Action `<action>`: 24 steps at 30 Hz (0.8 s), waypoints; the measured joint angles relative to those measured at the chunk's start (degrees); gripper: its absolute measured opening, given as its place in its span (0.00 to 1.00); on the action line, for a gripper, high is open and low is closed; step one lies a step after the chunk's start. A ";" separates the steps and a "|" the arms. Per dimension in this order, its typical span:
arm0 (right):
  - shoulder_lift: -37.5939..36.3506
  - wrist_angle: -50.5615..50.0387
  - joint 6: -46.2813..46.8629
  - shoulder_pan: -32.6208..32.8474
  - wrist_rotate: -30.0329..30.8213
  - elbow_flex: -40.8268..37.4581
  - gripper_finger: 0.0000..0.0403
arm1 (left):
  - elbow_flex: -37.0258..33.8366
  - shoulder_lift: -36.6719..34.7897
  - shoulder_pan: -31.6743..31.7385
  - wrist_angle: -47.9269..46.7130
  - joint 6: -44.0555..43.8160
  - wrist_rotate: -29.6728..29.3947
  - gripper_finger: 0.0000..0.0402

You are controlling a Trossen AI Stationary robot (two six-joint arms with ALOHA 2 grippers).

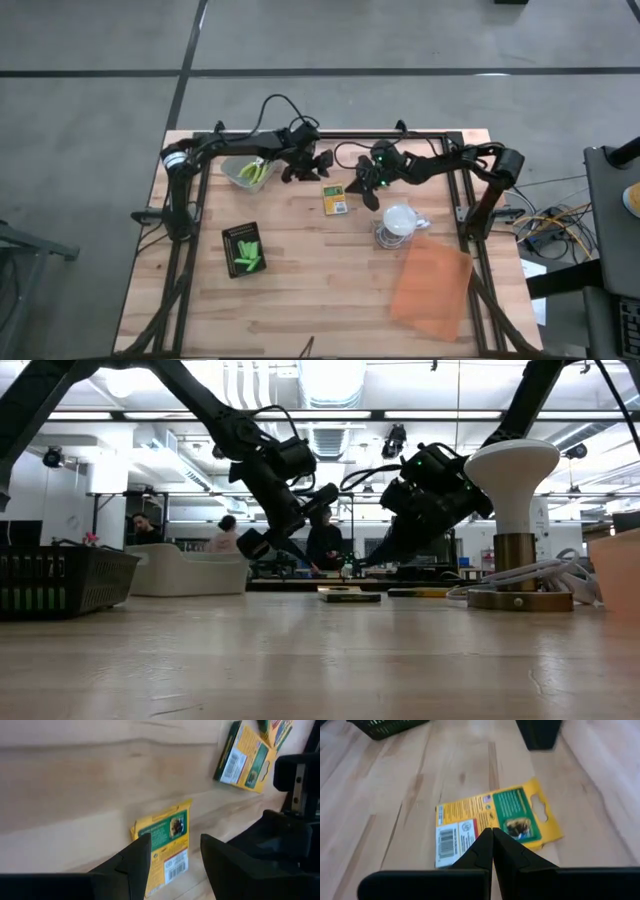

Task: Pick & Place School Supplies
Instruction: Put the yellow yellow crayon box into the orange bin

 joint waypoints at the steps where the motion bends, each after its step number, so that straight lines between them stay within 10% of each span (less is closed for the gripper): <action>1: 0.00 -0.65 0.50 0.00 0.00 0.00 0.02 | 0.02 0.00 -0.39 -0.29 -0.47 -0.24 0.44; 24: 6.12 4.96 2.24 1.55 -0.52 0.35 0.02 | -0.13 0.00 -3.89 -5.34 -3.40 -2.60 0.44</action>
